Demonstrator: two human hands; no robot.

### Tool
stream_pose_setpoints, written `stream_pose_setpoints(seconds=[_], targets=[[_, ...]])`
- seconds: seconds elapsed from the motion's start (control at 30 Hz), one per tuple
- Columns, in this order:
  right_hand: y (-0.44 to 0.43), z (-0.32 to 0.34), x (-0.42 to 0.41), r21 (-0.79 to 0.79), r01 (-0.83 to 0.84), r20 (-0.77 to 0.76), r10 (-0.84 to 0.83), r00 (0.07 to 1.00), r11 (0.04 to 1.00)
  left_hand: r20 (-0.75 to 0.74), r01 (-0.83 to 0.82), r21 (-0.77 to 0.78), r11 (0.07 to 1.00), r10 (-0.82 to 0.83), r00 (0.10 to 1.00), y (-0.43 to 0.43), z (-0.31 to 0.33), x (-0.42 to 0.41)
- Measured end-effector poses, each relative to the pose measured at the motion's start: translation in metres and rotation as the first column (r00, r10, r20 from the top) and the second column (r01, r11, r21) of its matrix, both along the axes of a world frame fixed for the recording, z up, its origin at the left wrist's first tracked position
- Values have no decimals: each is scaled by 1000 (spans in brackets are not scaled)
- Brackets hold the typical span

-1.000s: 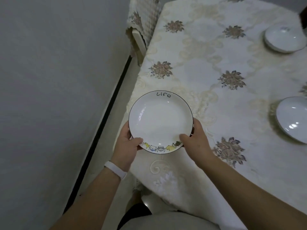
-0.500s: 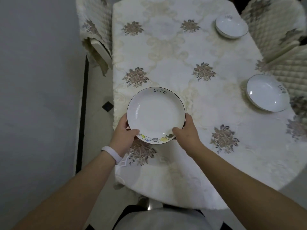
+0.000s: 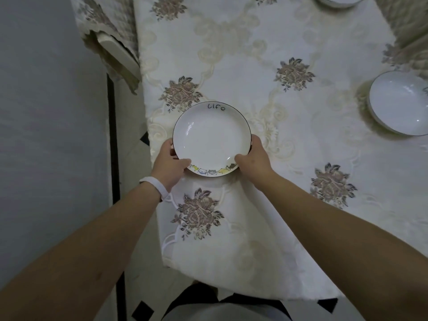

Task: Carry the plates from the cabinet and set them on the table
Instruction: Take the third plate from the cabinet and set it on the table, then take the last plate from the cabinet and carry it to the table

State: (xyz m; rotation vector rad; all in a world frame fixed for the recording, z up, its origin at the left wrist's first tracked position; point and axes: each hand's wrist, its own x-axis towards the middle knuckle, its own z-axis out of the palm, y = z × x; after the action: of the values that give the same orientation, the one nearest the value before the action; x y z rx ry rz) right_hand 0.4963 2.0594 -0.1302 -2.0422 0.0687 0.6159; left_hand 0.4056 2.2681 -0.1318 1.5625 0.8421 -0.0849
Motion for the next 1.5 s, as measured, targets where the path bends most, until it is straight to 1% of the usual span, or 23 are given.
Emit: stream_pose_setpoints(seconds=[0.2,0.4,0.53,0.6,0.67,0.73,0.77,0.8,0.83,0.87,0.9,0.93,1.0,1.1,1.17,1.37,1.5], targets=[[1,-4,5,-17,-23,-21,22,1000,1000,-43,42,14,999,-41,998,4,-2,3],[-5,4,3,-50,-66,-22,65,998,997,-47,75,85,994,-71,996,1,12,-1],[-18,24,-4,-109,-72,-6,71,997,991,-35,97,130,987,-94,995,-3,32,-23],[-29,40,-10,-143,-80,29,85,996,986,-10,115,154,981,-115,993,-5,44,-40],[-42,58,-18,-181,-97,68,111,992,979,12,161,214,964,-167,986,-7,57,-57],[-52,78,-28,-203,-115,103,138,985,972,21,247,325,913,-268,963,-8,74,-71],[-57,88,-35,-217,-124,130,155,979,968,21,308,403,862,-345,938,-8,83,-77],[-61,99,-42,-236,-133,162,174,971,963,11,378,504,776,-444,896,-9,91,-81],[-66,110,-50,-263,-144,197,199,960,954,-13,439,611,659,-546,837,-12,98,-84],[-71,121,-59,-303,-158,229,233,945,940,-40,473,694,542,-627,778,-15,106,-86],[-75,132,-69,-360,-173,259,276,925,917,-66,486,750,449,-680,730,-21,114,-87],[-80,141,-79,-427,-185,288,327,900,885,-81,479,792,377,-714,695,-27,121,-88],[-90,157,-97,-545,-185,338,417,844,818,-86,444,851,281,-759,645,-44,133,-87],[-106,176,-121,-651,-131,399,483,779,748,-78,387,901,198,-802,592,-69,146,-85],[-122,184,-134,-686,-100,421,506,753,721,-68,363,914,181,-814,577,-87,153,-86],[-182,200,-167,-734,-63,428,532,730,677,-69,329,936,127,-849,523,-143,169,-101],[-238,211,-197,-741,-7,458,513,726,672,-86,325,941,88,-870,485,-200,183,-112]])
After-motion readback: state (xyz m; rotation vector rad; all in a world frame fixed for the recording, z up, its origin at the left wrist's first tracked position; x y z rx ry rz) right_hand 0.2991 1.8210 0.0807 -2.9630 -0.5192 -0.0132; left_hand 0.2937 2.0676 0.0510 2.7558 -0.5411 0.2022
